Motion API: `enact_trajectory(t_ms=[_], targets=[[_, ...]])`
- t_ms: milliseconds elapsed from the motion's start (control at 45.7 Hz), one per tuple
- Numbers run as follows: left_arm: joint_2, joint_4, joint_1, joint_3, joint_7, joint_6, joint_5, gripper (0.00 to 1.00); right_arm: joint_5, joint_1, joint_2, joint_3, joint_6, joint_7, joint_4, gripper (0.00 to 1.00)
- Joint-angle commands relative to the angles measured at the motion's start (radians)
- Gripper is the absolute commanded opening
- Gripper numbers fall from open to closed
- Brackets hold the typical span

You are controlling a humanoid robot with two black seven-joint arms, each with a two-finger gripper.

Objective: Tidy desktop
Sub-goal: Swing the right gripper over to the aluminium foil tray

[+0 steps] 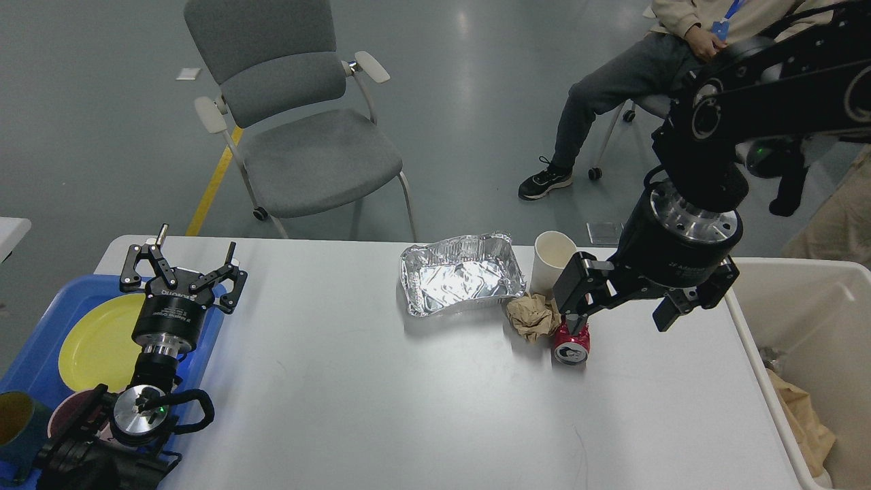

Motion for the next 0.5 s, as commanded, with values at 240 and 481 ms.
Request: enact_trajectory(t_ms=[240, 481], targets=[[0.000, 0.000, 0.000, 0.000, 0.002, 0.000, 0.000, 0.96, 0.181, -0.342, 0.009, 0.147, -0.168, -0.009, -0.204, 1.00], [0.000, 0.000, 0.000, 0.000, 0.002, 0.000, 0.000, 0.96, 0.621, -0.604, 0.097, 0.164, -0.418, -0.201, -0.413, 1.00]])
